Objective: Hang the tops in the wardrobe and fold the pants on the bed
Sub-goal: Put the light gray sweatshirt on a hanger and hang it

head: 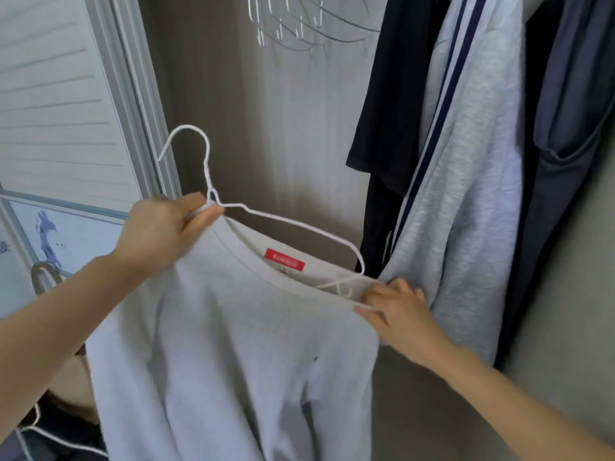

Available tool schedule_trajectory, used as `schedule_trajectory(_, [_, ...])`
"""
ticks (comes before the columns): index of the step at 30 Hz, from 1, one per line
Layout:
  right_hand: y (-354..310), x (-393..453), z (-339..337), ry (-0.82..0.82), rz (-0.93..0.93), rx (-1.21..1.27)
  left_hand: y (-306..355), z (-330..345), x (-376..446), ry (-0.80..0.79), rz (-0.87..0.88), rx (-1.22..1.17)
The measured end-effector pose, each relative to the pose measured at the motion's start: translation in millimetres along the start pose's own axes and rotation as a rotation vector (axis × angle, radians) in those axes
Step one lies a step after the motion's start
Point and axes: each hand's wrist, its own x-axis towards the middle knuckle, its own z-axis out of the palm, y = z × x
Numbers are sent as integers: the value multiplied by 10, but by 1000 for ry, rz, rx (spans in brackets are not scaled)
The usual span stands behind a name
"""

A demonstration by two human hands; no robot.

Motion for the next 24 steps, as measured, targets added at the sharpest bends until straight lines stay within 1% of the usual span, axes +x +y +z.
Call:
schedule_trajectory(3, [53, 127, -113, -6, -67, 148, -188, 3, -159, 52, 151, 144])
schedule_trajectory(5, [-11, 184, -157, -14, -128, 185, -291, 7, -229, 104, 175, 210])
schedule_trajectory(6, [-48, 204, -169, -21, -160, 206, -311, 1, -247, 132, 146, 236])
schedule_trajectory(7, [-105, 239, -183, -35, -198, 226, -329, -24, -265, 164, 70, 244])
schedule_trajectory(9, [-209, 284, -219, -80, -247, 248, -295, -51, -241, 194, -108, 183])
schedule_trajectory(10, [-255, 309, -228, -98, -263, 235, -282, -70, -233, 187, -158, 152])
schedule_trajectory(11, [-274, 331, -238, -101, -273, 198, -271, -79, -228, 182, -163, 141])
schedule_trajectory(14, [-245, 410, -268, -71, -247, 29, -322, -145, -283, 203, -63, 145])
schedule_trajectory(17, [-184, 473, -346, -63, -166, -105, -453, -204, -349, 243, -69, 139])
schedule_trajectory(19, [-213, 500, -404, -42, -159, -159, -529, -212, -395, 269, 9, 216])
schedule_trajectory(21, [-311, 527, -478, -15, -156, -97, -558, -210, -425, 274, 115, 300])
schedule_trajectory(24, [-536, 609, -580, 41, -164, 183, -457, -191, -419, 268, 188, 326])
